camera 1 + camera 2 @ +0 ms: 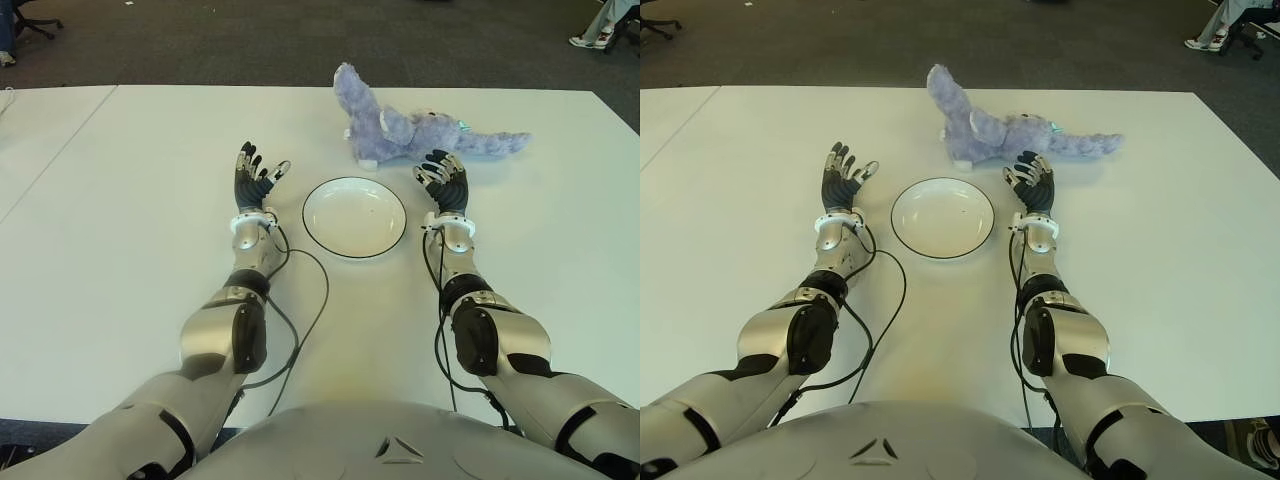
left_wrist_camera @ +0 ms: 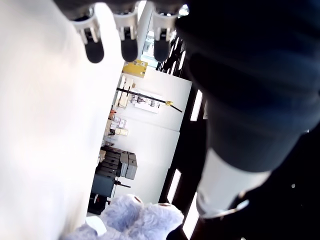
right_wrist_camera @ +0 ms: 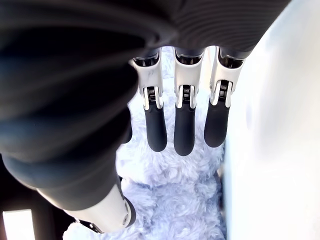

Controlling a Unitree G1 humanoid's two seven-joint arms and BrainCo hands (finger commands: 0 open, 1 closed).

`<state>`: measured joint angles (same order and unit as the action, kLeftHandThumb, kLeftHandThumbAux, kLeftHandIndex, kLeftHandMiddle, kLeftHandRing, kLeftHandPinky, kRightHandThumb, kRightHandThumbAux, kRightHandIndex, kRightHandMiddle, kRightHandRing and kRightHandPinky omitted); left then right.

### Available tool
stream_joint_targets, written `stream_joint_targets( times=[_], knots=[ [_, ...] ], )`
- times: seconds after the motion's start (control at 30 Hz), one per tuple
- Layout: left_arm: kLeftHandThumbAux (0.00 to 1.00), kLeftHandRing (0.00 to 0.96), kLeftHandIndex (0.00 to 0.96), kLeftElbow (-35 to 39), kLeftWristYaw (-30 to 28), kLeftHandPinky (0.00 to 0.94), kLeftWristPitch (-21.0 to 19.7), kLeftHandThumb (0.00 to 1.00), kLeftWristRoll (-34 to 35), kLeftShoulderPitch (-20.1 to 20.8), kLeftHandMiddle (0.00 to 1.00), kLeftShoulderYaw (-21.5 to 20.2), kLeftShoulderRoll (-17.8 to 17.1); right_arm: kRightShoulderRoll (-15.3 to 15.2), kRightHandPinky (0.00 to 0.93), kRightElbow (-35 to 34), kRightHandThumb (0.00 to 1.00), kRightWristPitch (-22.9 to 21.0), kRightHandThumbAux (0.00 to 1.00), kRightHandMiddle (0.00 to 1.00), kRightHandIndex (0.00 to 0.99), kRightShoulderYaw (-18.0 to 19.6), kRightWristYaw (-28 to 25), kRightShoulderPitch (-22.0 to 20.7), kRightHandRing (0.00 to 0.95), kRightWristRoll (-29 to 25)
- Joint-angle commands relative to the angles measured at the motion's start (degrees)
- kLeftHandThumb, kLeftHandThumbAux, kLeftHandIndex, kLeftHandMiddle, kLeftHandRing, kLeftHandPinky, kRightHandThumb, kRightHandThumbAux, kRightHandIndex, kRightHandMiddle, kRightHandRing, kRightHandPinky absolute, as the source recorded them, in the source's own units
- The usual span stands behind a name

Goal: Put the doll into the plate.

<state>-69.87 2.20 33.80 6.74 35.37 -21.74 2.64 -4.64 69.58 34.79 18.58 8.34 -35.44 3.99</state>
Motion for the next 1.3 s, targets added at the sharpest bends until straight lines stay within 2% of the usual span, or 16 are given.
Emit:
stream_joint_targets(
  times=[0.03, 0.53, 0.67, 0.9, 1.03, 1.2, 1.3],
  knots=[
    [0.907, 0.038, 0.038, -7.4, 1.4, 0.081, -6.4, 0.006, 0.5, -12.6, 0.030, -1.2, 1.0, 4.7, 0.311, 8.1, 0.349, -7.1, 0.885, 0.281, 0.245, 0.3, -0.1, 13.7, 0.293, -1.2],
    [0.882, 0.032, 0.038, -7.3, 1.2, 0.073, -5.9, 0.022, 0.9, -12.5, 0.027, -1.5, 1.4, 4.6, 0.311, 8.1, 0.337, -7.4, 0.888, 0.279, 0.239, 0.6, -0.6, 13.5, 0.290, -1.4],
    [0.887, 0.035, 0.038, -7.3, 1.7, 0.078, -6.9, 0.033, 0.7, -12.2, 0.030, -1.3, 1.1, 4.8, 0.316, 8.0, 0.335, -6.9, 0.890, 0.278, 0.235, 0.4, -0.1, 13.4, 0.291, -1.1],
    [0.891, 0.035, 0.032, -7.4, 1.7, 0.078, -7.6, 0.020, 0.6, -12.2, 0.027, -1.3, 1.0, 5.7, 0.283, 7.3, 0.301, -4.0, 0.893, 0.274, 0.232, -1.3, 2.4, 12.5, 0.281, 0.2],
    [0.892, 0.035, 0.030, -7.5, 1.7, 0.079, -7.7, 0.004, 0.6, -12.2, 0.028, -1.3, 1.0, 6.0, 0.263, 6.9, 0.248, -2.1, 0.900, 0.268, 0.231, -1.9, 2.7, 11.9, 0.265, 0.2],
    [0.893, 0.040, 0.029, -7.5, 1.7, 0.081, -7.5, 0.000, 0.6, -12.2, 0.032, -1.3, 1.0, 6.2, 0.283, 6.6, 0.209, -0.6, 0.896, 0.266, 0.229, -1.6, 1.4, 11.0, 0.266, -1.1],
    [0.901, 0.041, 0.031, -7.4, 1.4, 0.078, -7.3, 0.000, 0.8, -12.2, 0.034, -1.5, 1.0, 6.9, 0.308, 5.8, 0.201, 1.1, 0.870, 0.272, 0.233, -1.7, 2.4, 9.6, 0.280, -1.3]
  ],
)
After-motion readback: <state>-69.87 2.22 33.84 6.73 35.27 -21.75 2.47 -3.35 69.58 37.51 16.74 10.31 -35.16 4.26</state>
